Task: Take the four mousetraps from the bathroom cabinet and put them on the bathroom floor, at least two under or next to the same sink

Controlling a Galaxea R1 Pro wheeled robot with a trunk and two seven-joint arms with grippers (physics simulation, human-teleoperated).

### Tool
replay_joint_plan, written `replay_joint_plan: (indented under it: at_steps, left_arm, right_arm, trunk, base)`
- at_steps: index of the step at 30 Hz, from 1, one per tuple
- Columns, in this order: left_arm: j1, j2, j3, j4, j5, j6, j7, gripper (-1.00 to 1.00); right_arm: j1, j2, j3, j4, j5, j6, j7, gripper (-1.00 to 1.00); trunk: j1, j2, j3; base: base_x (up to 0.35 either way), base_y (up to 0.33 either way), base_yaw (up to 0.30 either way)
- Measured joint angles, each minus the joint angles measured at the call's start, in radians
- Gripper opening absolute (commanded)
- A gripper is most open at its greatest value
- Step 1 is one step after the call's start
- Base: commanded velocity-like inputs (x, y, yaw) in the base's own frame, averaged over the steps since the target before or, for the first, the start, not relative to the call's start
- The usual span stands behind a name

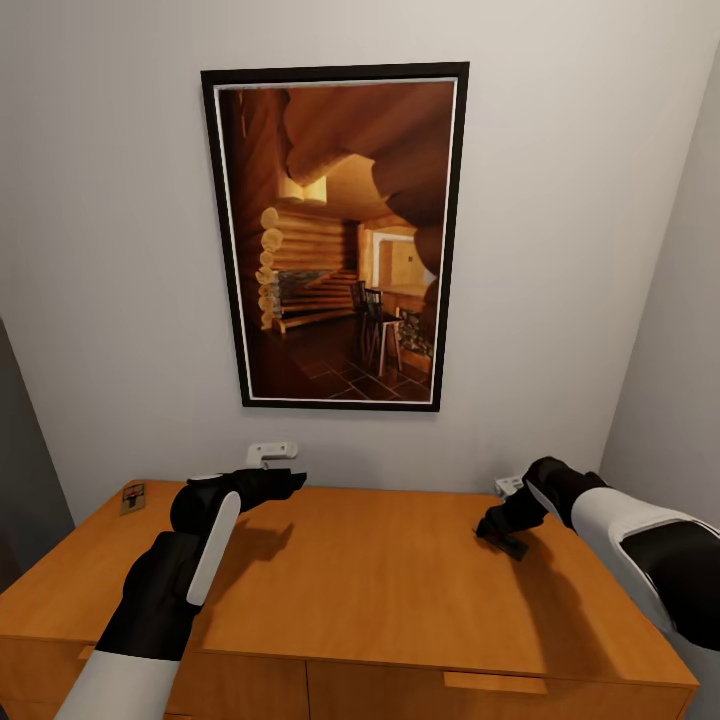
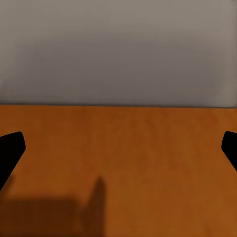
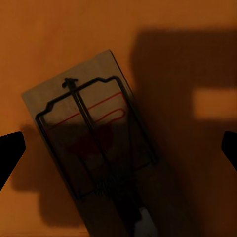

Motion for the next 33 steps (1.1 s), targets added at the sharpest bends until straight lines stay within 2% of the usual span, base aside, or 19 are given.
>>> replay_joint_plan:
  at_steps: [23,24,25,33]
  left_arm:
    - [0.0,0.0,-0.001,0.0,0.002,0.0,0.0,1.0]
    - [0.0,0.0,-0.001,0.0,0.002,0.0,0.0,1.0]
    - [0.0,0.0,-0.001,0.0,0.002,0.0,0.0,1.0]
    - [0.0,0.0,-0.001,0.0,0.003,0.0,0.0,1.0]
  right_arm:
    - [0.003,0.002,0.005,-0.003,0.005,-0.001,-0.002,1.0]
    - [0.003,0.002,0.005,-0.003,0.005,-0.001,-0.002,-1.0]
    - [0.006,0.002,0.014,-0.006,0.01,-0.005,-0.004,-1.0]
    - [0.019,0.004,-0.002,-0.034,0.005,0.011,-0.024,-1.0]
  trunk:
    - [0.0,0.0,0.0]
    - [0.0,0.0,0.0]
    - [0.0,0.0,0.0]
    - [0.0,-0.001,0.0]
  base:
    - [0.0,0.0,0.0]
    - [0.0,0.0,0.0]
    - [0.0,0.0,0.0]
    - [0.0,0.0,0.0]
